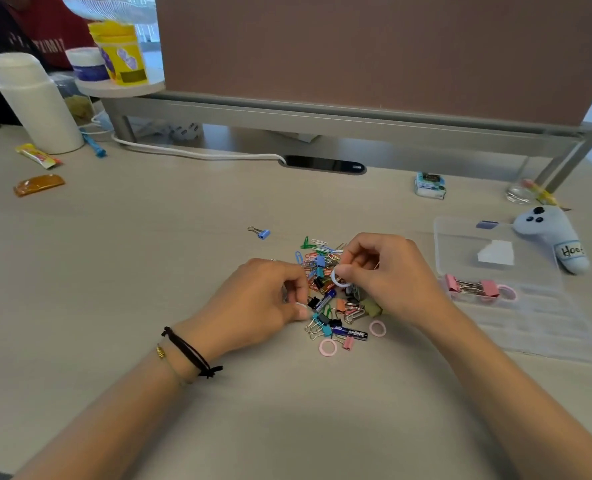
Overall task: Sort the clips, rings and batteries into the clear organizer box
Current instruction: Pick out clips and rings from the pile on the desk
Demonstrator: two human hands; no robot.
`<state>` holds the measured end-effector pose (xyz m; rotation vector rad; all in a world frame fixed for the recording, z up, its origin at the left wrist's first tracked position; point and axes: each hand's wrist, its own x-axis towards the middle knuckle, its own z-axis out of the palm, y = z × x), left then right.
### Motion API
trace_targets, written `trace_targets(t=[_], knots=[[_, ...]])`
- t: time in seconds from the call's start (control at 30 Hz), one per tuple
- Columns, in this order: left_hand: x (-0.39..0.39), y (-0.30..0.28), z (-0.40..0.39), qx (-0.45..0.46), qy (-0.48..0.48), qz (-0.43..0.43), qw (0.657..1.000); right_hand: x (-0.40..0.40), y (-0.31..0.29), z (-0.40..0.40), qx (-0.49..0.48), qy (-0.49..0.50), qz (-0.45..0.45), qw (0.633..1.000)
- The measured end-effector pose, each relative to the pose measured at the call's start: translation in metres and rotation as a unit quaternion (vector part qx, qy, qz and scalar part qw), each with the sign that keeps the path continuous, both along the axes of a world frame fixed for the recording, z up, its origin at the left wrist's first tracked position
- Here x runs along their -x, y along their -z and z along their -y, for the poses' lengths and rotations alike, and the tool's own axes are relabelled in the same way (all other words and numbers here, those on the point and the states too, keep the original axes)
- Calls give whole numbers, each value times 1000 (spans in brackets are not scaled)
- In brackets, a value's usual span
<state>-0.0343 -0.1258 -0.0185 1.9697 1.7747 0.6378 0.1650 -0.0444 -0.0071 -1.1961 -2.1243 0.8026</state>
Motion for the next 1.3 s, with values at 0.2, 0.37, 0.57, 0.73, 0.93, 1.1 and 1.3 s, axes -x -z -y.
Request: trace_targets(t=[0.2, 0.37, 0.57, 0.73, 0.93, 1.1, 1.3], knots=[[-37, -18, -25, -61, -28, 128, 990, -36, -7, -4, -11, 53, -43, 998], [-91, -29, -56, -65, 16, 181, 981, -101, -10, -20, -8, 134, -77, 988], [-150, -23, -88, -51, 28, 197, 979, -174, -4, -37, 3, 229, -48, 972], [-182, -17, -97, -18, 43, 175, 983, -197, 8, -43, 16, 262, -4, 965], [-203, -16, -97, 19, 75, 161, 984, -199, 16, -47, 15, 248, 47, 968], [-218, -14, -94, 50, 96, 175, 979, -205, 13, -48, 32, 240, 27, 970], [-242, -11, -89, 61, 111, 162, 979, -216, 13, -48, -10, 270, 0, 963]])
